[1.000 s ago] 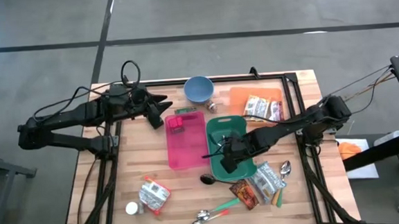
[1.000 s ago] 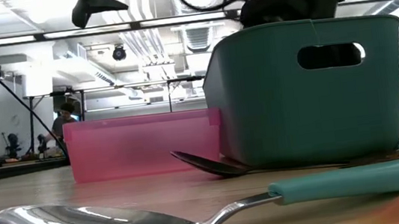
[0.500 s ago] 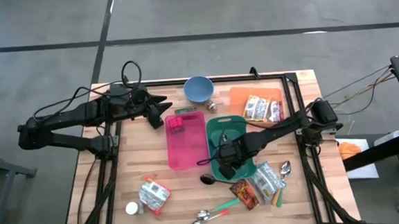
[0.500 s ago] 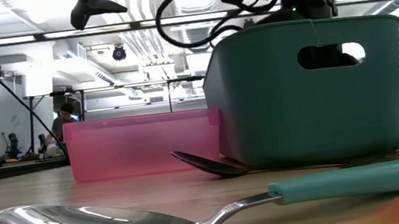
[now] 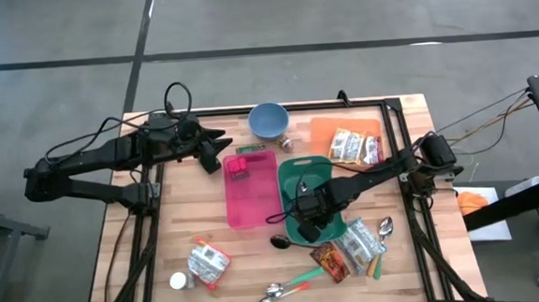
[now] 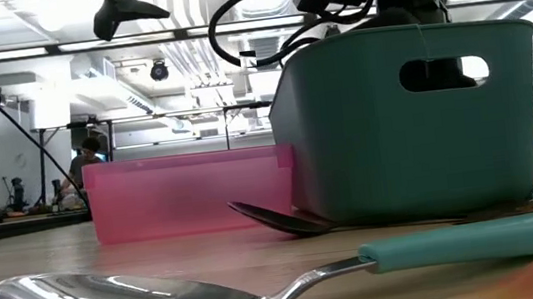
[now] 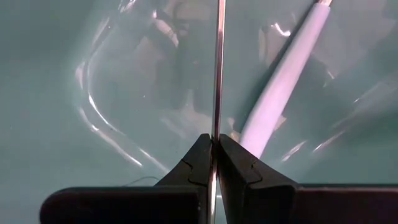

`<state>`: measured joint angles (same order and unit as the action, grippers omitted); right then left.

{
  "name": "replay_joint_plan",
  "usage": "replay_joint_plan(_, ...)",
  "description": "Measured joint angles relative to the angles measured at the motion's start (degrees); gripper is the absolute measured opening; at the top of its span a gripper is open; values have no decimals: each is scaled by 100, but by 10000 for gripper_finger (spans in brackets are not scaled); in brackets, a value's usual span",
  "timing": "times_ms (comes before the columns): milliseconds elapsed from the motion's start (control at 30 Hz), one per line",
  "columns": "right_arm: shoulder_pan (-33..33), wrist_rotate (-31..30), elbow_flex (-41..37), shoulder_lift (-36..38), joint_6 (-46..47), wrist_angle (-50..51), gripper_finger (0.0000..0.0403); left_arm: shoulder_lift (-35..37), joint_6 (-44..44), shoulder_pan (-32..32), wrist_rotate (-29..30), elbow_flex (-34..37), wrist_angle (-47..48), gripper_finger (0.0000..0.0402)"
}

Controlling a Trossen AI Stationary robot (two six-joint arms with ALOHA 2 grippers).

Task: Pick & Place Food Item
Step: Put the silver spoon into the green bin, then put the blue noodle pack into the orange bin

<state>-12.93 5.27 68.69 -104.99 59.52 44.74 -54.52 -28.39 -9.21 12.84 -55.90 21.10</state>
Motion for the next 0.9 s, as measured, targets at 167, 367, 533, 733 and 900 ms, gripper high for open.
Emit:
replay_joint_plan(167,2,45,-4,0,-6,-1,11,0,-19,0,0,0,16,212)
replay_joint_plan(367,2,91,-9,0,-59,-5,72,0,-19,0,0,0,17,212)
replay_joint_plan(533,2,99,-9,0,-69,-5,133,0,-20,0,0,0,17,212)
replay_joint_plan(733,35,108,-11,0,-67,-3,186,0,-21,0,0,0,17,212)
replay_joint_plan(900,73,100,46,17,22,-10,210,0,-21,0,0,0,24,212)
